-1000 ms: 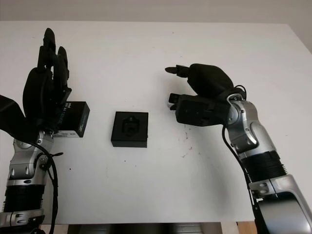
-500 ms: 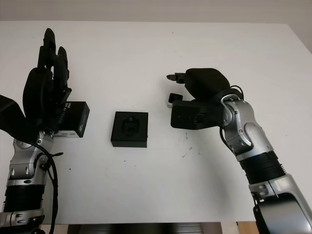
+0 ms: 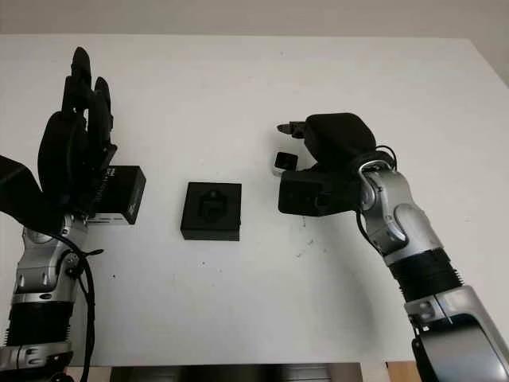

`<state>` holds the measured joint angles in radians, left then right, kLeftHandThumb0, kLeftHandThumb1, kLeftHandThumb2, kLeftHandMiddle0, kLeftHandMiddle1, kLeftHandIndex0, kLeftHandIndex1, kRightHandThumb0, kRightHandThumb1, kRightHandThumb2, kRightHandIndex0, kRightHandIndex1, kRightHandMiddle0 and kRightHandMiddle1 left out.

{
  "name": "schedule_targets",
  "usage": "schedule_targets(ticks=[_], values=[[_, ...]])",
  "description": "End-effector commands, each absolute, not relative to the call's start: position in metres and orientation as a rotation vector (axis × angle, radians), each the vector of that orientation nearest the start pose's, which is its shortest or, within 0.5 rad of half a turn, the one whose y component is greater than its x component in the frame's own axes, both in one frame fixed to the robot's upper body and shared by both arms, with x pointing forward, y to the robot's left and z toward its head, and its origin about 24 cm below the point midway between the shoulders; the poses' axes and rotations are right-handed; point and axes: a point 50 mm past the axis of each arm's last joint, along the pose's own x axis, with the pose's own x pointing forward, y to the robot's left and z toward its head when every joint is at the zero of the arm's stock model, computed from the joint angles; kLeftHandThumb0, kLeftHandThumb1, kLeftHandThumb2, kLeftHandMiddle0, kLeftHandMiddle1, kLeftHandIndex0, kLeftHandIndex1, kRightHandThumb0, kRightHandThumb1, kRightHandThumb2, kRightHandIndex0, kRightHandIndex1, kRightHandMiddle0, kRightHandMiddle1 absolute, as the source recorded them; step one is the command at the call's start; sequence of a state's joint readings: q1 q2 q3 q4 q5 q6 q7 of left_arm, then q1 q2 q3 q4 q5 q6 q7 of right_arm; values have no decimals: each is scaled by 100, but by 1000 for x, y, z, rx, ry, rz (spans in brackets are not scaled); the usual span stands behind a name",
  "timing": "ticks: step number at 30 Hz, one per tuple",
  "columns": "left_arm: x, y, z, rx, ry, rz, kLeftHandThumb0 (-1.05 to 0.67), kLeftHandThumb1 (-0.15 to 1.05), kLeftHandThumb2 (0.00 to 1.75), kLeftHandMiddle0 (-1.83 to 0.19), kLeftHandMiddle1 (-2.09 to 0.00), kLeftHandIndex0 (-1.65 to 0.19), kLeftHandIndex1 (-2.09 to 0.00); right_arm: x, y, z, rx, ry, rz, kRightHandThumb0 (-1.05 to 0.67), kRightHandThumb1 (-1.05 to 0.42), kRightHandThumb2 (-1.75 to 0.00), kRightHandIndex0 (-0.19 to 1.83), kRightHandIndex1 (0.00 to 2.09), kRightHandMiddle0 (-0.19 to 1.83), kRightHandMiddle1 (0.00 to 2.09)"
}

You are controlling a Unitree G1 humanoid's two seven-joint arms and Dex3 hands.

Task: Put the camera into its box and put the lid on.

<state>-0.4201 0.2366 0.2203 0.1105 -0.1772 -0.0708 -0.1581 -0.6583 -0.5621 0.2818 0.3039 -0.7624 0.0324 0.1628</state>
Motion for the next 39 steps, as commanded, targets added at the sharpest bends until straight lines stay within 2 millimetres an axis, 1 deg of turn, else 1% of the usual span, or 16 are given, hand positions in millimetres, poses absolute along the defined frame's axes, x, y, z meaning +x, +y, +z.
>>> schedule_targets(ticks=[1, 10, 15, 16, 17, 19, 21, 22, 23, 26, 27, 31, 35, 36, 37, 39], values=[[318, 212, 161, 50, -430, -29, -79, 105, 57, 19, 0, 19, 0, 358, -179, 159, -1422, -205, 168, -60, -89, -6, 46, 21, 50, 10], [318, 211, 161, 42, -436, -26, -78, 105, 57, 19, 0, 19, 0, 358, -181, 151, -1349, -177, 192, -58, -89, -5, 42, 24, 49, 13], [318, 212, 160, 53, -434, -31, -78, 105, 58, 19, 0, 19, 0, 357, -180, 146, -1355, -183, 202, -59, -88, -5, 40, 28, 50, 17], [318, 212, 161, 55, -432, -30, -78, 105, 58, 19, 0, 19, 0, 357, -180, 146, -1359, -188, 203, -59, -89, -5, 37, 35, 47, 24], [318, 212, 161, 56, -432, -31, -78, 105, 58, 19, 0, 19, 0, 357, -180, 145, -1360, -195, 202, -59, -89, -5, 30, 51, 39, 42], [318, 212, 161, 51, -433, -30, -78, 105, 57, 19, 0, 19, 0, 357, -180, 144, -1361, -200, 191, -58, -89, -5, 10, 101, 24, 75], [318, 212, 160, 47, -435, -31, -78, 105, 57, 19, 0, 19, 0, 357, -180, 143, -1358, -207, 178, -56, -89, -5, -2, 134, 22, 86], [318, 212, 160, 48, -435, -30, -78, 105, 57, 19, 0, 19, 0, 357, -180, 143, -1360, -220, 170, -55, -89, -5, -9, 161, 24, 92], [318, 212, 160, 49, -434, -29, -78, 105, 57, 19, 0, 19, 0, 357, -180, 142, -1361, -232, 162, -54, -88, -5, -11, 176, 26, 96], [318, 212, 160, 48, -433, -25, -78, 105, 57, 19, 0, 19, 0, 357, -181, 140, -1387, -255, 150, -49, -88, -6, -15, 203, 32, 107], [318, 212, 160, 48, -432, -28, -78, 105, 57, 19, 0, 19, 0, 357, -181, 140, -1392, -257, 148, -47, -89, -6, -15, 206, 33, 110], [317, 213, 159, 54, -434, -29, -78, 105, 57, 19, 0, 19, 0, 357, -181, 140, -1432, -273, 134, -44, -90, -6, -11, 200, 36, 117], [318, 214, 159, 61, -435, -29, -79, 105, 57, 19, 0, 19, 0, 359, -181, 141, -1490, -290, 115, -46, -92, -5, 8, 146, 36, 120], [318, 214, 159, 60, -435, -29, -79, 105, 57, 19, 0, 19, 0, 359, -182, 142, -1503, -293, 113, -47, -91, -5, 12, 139, 37, 121], [318, 214, 159, 59, -434, -29, -78, 105, 57, 19, 0, 19, 0, 359, -182, 142, -1510, -294, 112, -47, -92, -5, 16, 126, 35, 121], [318, 214, 159, 56, -434, -28, -78, 105, 57, 19, 0, 19, 0, 359, -183, 143, -1516, -291, 111, -47, -93, -6, 19, 118, 33, 120]])
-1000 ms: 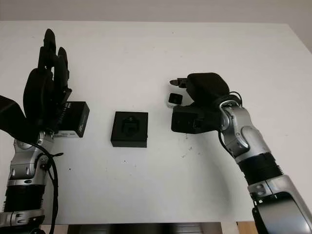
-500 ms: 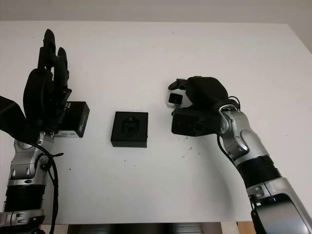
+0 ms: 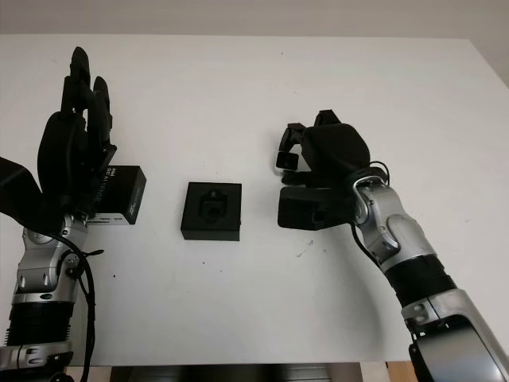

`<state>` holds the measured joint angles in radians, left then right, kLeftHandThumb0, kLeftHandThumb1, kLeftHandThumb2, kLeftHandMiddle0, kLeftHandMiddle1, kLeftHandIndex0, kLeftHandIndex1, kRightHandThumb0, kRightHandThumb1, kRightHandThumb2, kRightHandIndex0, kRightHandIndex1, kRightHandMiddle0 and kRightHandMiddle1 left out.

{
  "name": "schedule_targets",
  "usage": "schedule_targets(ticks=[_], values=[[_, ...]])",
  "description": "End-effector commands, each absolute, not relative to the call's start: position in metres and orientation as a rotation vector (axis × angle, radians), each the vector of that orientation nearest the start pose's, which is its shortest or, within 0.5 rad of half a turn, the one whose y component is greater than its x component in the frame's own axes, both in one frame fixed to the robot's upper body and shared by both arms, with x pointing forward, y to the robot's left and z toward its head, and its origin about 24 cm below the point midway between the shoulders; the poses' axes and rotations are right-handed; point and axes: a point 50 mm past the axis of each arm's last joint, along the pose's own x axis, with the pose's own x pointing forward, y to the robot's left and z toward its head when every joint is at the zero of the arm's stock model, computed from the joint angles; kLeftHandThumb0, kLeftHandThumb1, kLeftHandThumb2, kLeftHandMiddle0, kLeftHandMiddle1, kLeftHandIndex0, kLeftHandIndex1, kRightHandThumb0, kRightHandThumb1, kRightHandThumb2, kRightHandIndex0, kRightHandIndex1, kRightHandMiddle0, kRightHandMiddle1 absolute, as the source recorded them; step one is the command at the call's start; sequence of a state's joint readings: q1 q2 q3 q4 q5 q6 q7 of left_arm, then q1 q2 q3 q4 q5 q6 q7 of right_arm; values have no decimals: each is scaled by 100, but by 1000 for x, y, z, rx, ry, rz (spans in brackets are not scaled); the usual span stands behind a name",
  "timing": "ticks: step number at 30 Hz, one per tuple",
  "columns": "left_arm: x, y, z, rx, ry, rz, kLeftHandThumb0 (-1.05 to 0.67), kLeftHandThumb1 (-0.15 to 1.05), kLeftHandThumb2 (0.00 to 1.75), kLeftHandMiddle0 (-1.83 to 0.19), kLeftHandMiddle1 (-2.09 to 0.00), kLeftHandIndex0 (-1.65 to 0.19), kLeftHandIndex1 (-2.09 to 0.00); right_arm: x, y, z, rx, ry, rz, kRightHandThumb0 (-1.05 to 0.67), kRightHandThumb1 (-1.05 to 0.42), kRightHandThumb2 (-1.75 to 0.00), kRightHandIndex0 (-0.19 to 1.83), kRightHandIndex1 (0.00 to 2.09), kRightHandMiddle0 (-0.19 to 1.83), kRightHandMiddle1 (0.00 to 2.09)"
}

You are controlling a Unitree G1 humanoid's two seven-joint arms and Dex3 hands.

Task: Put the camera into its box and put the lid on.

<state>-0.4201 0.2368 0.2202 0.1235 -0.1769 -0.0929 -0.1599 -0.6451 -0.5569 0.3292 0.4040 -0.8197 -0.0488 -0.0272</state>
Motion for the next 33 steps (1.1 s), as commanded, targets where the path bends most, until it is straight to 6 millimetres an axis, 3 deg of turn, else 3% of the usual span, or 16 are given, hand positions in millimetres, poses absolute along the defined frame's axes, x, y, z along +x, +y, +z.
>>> schedule_targets(ticks=[1, 4, 6, 8, 9, 11, 15, 18, 24, 33], values=[[318, 214, 159, 52, -434, -29, -78, 105, 57, 19, 0, 19, 0, 359, -183, 143, -1513, -288, 110, -47, -93, -6, 19, 117, 32, 120], [318, 214, 158, 54, -433, -30, -78, 105, 57, 19, 0, 19, 0, 358, -183, 142, -1501, -288, 110, -46, -92, -5, 22, 116, 33, 119], [318, 214, 158, 52, -433, -30, -79, 105, 56, 19, 0, 19, 0, 358, -183, 141, -1486, -296, 114, -42, -93, -5, 15, 144, 38, 125], [318, 213, 158, 51, -433, -27, -79, 105, 56, 19, 0, 19, 0, 358, -183, 140, -1464, -303, 125, -39, -95, -6, 10, 156, 41, 130], [318, 213, 159, 52, -433, -26, -79, 105, 56, 19, 0, 19, 0, 357, -184, 140, -1454, -307, 131, -37, -97, -6, 10, 135, 40, 132], [317, 213, 159, 56, -432, -27, -79, 105, 56, 19, 0, 19, 0, 357, -184, 139, -1407, -329, 146, -35, -98, -5, 15, 114, 40, 133], [317, 213, 158, 58, -430, -24, -79, 105, 56, 19, 0, 19, 0, 362, -190, 140, -1183, -267, 185, -38, -101, -6, 23, 44, 30, 149], [316, 212, 158, 59, -429, -24, -80, 105, 56, 19, 0, 19, 0, 364, -194, 141, -1070, -223, 191, -40, -103, -6, 25, 21, 26, 157], [316, 211, 157, 52, -431, -26, -80, 105, 54, 19, 0, 19, 0, 366, -202, 141, -902, -187, 211, -43, -105, -7, 24, 10, 17, 166], [314, 210, 156, 62, -421, -30, -79, 105, 56, 19, 0, 19, 0, 367, -207, 138, -827, -196, 215, -47, -105, -7, 24, 8, 17, 166]])
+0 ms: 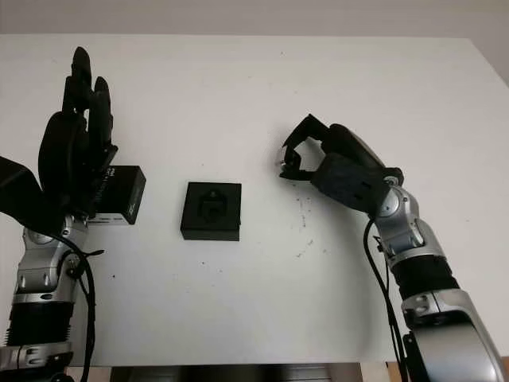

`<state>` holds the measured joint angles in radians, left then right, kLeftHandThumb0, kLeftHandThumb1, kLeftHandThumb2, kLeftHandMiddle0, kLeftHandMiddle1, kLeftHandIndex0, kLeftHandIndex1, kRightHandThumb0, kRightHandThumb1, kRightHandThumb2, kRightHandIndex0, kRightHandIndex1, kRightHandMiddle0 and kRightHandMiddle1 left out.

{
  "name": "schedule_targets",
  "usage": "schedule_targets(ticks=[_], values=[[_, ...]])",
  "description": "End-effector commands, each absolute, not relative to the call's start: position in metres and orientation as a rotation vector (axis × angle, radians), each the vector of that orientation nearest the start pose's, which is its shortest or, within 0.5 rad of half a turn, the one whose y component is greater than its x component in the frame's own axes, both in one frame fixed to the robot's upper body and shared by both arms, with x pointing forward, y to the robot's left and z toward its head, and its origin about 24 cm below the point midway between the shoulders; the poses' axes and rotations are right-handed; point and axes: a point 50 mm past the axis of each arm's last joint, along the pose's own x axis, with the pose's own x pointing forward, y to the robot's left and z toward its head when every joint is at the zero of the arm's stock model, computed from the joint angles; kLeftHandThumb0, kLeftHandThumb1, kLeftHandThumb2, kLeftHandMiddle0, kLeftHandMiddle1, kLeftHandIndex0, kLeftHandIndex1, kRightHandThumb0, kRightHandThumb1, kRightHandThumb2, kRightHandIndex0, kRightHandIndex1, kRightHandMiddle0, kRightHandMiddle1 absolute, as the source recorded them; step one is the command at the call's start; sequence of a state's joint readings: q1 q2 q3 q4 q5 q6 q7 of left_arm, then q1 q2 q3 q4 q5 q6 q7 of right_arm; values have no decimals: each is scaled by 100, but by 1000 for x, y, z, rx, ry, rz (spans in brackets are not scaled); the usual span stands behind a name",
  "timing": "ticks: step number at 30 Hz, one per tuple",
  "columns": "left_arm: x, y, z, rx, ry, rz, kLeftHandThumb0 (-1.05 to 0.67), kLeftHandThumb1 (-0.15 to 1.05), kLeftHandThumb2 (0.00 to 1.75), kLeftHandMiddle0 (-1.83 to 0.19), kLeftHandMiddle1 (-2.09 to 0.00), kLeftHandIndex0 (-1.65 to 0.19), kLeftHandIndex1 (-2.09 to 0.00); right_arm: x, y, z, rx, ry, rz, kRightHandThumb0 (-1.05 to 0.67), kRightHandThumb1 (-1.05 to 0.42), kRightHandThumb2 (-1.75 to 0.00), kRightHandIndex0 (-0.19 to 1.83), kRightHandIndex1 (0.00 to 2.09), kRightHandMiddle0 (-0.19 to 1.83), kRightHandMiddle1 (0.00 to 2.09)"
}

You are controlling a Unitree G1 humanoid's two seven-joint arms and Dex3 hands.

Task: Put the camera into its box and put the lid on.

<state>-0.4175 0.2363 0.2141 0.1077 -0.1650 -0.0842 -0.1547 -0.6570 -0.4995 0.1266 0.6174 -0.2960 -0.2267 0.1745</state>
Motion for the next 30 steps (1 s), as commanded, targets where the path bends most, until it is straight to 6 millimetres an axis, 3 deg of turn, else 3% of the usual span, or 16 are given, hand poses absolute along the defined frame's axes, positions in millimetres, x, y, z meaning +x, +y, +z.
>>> schedule_targets(ticks=[1, 8, 22, 30], values=[[314, 209, 156, 60, -420, -31, -79, 105, 56, 19, 0, 19, 0, 367, -207, 138, -824, -198, 215, -48, -105, -7, 24, 8, 18, 166], [315, 208, 156, 63, -417, -28, -79, 105, 56, 19, 0, 19, 0, 366, -204, 143, -806, -241, 226, -48, -105, -8, 24, 7, 17, 168], [313, 204, 156, 61, -412, -26, -79, 105, 58, 19, 0, 19, 0, 346, -169, 195, -768, -397, 393, -51, -105, -9, 29, 8, 16, 192], [312, 201, 157, 54, -405, -24, -79, 105, 58, 19, 0, 19, 0, 336, -150, 208, -765, -355, 510, -45, -101, -5, 33, 9, 23, 185]])
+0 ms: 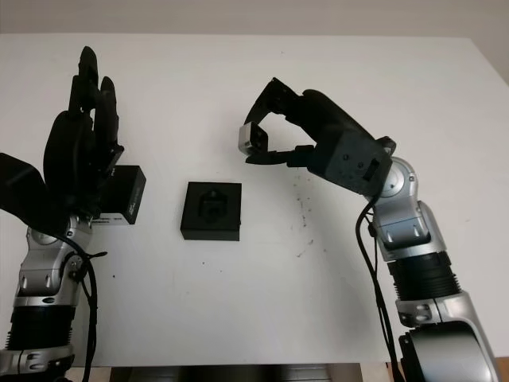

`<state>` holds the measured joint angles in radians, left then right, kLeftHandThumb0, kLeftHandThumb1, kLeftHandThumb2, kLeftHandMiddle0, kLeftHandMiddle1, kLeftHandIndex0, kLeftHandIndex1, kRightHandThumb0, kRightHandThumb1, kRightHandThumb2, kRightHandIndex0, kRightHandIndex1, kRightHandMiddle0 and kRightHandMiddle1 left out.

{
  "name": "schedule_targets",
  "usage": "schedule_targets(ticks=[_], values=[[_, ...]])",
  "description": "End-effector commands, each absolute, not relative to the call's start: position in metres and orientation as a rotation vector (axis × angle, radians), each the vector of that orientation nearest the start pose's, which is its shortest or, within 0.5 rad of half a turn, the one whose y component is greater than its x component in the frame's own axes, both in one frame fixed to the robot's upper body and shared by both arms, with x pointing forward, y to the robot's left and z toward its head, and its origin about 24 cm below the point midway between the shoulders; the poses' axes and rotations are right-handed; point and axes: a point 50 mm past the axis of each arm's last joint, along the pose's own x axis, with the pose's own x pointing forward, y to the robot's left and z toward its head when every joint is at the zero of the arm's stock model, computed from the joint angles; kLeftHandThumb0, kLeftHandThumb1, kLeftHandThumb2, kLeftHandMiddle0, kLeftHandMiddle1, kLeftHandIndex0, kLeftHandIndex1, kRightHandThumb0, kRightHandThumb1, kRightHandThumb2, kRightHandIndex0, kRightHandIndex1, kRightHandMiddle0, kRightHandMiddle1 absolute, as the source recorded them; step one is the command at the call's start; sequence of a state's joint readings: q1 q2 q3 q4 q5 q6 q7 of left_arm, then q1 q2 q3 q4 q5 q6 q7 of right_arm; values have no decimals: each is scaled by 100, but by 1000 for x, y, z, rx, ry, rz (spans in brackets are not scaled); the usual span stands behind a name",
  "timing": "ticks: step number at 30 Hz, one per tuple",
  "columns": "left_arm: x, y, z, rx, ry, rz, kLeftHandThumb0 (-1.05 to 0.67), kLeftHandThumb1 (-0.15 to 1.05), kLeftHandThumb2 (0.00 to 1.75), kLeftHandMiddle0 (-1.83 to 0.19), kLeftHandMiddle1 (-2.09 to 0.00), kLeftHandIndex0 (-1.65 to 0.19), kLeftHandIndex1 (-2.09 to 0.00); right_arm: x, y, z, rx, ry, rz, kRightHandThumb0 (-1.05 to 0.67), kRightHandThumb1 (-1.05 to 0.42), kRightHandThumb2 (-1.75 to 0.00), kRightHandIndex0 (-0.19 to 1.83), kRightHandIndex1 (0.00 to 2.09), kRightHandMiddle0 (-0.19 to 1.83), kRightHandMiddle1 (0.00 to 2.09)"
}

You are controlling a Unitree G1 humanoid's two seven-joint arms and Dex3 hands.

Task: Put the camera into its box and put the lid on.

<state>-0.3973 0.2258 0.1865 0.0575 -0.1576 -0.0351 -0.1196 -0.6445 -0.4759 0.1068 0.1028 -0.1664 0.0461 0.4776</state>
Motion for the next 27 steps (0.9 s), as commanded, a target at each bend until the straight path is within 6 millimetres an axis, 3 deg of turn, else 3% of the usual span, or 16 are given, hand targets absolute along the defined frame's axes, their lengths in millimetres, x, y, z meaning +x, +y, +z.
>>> schedule_targets(ticks=[1, 10, 27], values=[[312, 200, 157, 52, -406, -23, -79, 105, 58, 19, 0, 19, 0, 335, -148, 209, -764, -346, 522, -45, -101, -5, 33, 9, 24, 186], [312, 196, 156, 42, -406, -17, -78, 105, 59, 19, 0, 19, 0, 329, -135, 204, -745, -247, 550, -42, -101, -5, 34, 8, 23, 193], [315, 184, 152, 4, -422, -24, -74, 105, 60, 19, 0, 19, 0, 317, -126, 194, -822, -204, 603, -40, -104, -6, 29, 5, 17, 185]])
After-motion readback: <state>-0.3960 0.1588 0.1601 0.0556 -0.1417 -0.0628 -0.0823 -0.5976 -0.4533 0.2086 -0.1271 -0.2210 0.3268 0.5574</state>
